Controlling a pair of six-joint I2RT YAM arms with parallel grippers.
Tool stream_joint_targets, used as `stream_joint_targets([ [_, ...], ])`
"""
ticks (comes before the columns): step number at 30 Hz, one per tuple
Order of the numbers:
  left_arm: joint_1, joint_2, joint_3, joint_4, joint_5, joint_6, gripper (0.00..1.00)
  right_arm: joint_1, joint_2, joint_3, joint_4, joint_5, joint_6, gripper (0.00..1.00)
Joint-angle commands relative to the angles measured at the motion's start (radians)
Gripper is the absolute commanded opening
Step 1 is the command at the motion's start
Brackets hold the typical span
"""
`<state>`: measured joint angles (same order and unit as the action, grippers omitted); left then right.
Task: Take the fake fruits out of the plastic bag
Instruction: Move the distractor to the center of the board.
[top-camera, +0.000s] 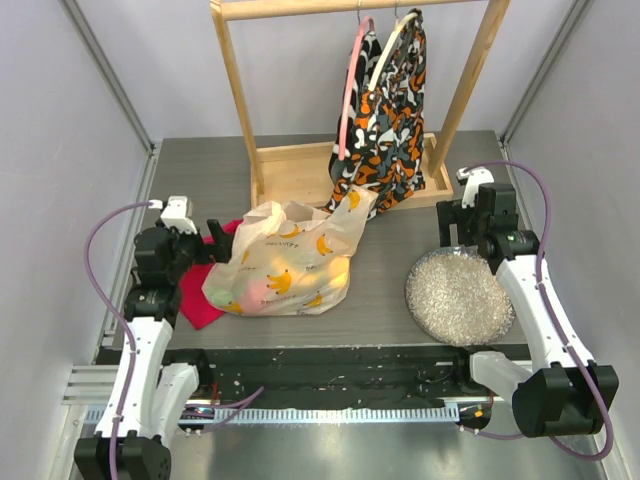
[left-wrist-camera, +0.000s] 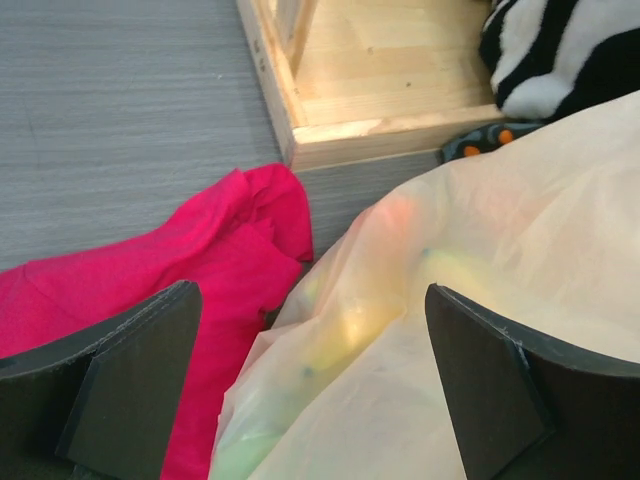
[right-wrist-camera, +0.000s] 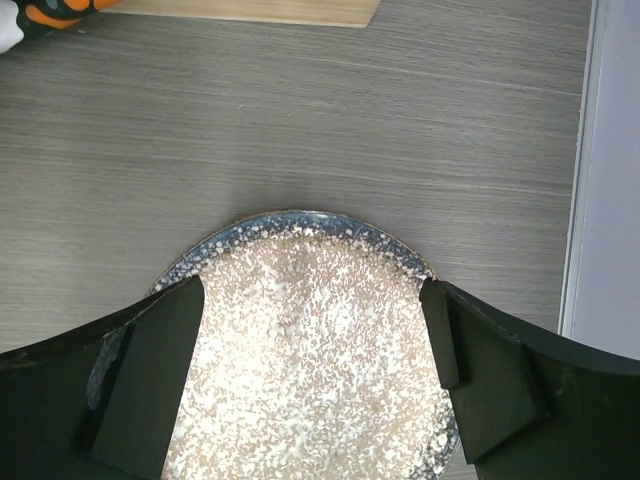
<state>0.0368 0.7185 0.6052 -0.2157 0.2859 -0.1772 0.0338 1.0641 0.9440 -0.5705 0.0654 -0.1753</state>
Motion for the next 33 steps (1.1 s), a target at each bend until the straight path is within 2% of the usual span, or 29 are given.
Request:
stream_joint_targets([
  [1, -0.002, -0.008, 0.094, 0.012, 0.088, 0.024, 1.00, 0.006, -0.023, 0.067, -0.026, -0.013, -0.038, 1.00],
  [2, -0.002, 0.008, 0.120, 0.012, 0.131, 0.075, 1.00, 0.006, -0.015, 0.079, -0.028, -0.027, -0.053, 1.00],
  [3, -0.002, 0.027, 0.151, 0.007, 0.238, 0.118, 1.00, 0.006, -0.012, 0.105, -0.029, -0.044, -0.070, 1.00],
  [4, 0.000, 0.047, 0.232, 0.007, 0.265, 0.146, 1.00, 0.006, -0.010, 0.117, -0.029, -0.103, -0.125, 1.00],
  [5, -0.002, 0.109, 0.276, 0.003, 0.271, 0.163, 0.94, 0.006, 0.000, 0.127, -0.028, -0.117, -0.145, 0.99],
  [6, -0.002, 0.143, 0.325, -0.043, 0.286, 0.174, 0.79, 0.006, 0.008, 0.142, 0.006, -0.121, -0.151, 0.98],
  [7, 0.000, 0.175, 0.438, -0.078, 0.294, 0.201, 0.70, 0.006, 0.023, 0.153, 0.021, -0.122, -0.151, 0.98],
  [8, -0.002, 0.214, 0.486, -0.120, 0.300, 0.238, 0.58, 0.005, 0.043, 0.167, 0.032, -0.127, -0.153, 0.98],
  [9, 0.000, 0.275, 0.534, -0.199, 0.312, 0.251, 0.28, 0.006, 0.103, 0.197, 0.040, -0.133, -0.155, 0.95],
  [10, -0.002, 0.304, 0.588, -0.233, 0.320, 0.261, 0.09, 0.006, 0.138, 0.214, 0.037, -0.151, -0.156, 0.87],
  [11, -0.002, 0.326, 0.600, -0.287, 0.326, 0.280, 0.00, 0.006, 0.175, 0.234, 0.011, -0.170, -0.164, 0.80],
  [12, -0.002, 0.357, 0.600, -0.304, 0.334, 0.291, 0.00, 0.006, 0.268, 0.275, -0.009, -0.188, -0.173, 0.74],
  [13, -0.002, 0.366, 0.582, -0.323, 0.340, 0.298, 0.00, 0.006, 0.310, 0.298, -0.031, -0.208, -0.200, 0.57],
  [15, 0.002, 0.371, 0.545, -0.344, 0.332, 0.273, 0.00, 0.006, 0.409, 0.332, -0.072, -0.283, -0.245, 0.46],
  [16, 0.000, 0.365, 0.480, -0.335, 0.320, 0.253, 0.00, 0.006, 0.431, 0.326, -0.069, -0.298, -0.266, 0.30],
  [19, -0.002, 0.317, 0.359, -0.220, 0.318, 0.118, 0.00, 0.017, 0.520, 0.306, -0.045, -0.288, -0.319, 0.14],
  [20, -0.002, 0.309, 0.273, -0.103, 0.325, 0.087, 0.00, 0.017, 0.542, 0.303, -0.016, -0.267, -0.311, 0.10],
  [23, -0.015, 0.367, 0.255, 0.056, 0.293, 0.031, 0.00, 0.017, 0.644, 0.341, 0.020, -0.260, -0.299, 0.08],
  [30, -0.028, 0.659, 0.453, 0.067, 0.363, 0.039, 0.00, 0.038, 0.849, 0.498, 0.072, -0.231, -0.254, 0.07],
  [33, -0.061, 0.784, 0.565, 0.082, 0.319, 0.022, 0.00, 0.048, 0.930, 0.581, 0.075, -0.220, -0.245, 0.07],
])
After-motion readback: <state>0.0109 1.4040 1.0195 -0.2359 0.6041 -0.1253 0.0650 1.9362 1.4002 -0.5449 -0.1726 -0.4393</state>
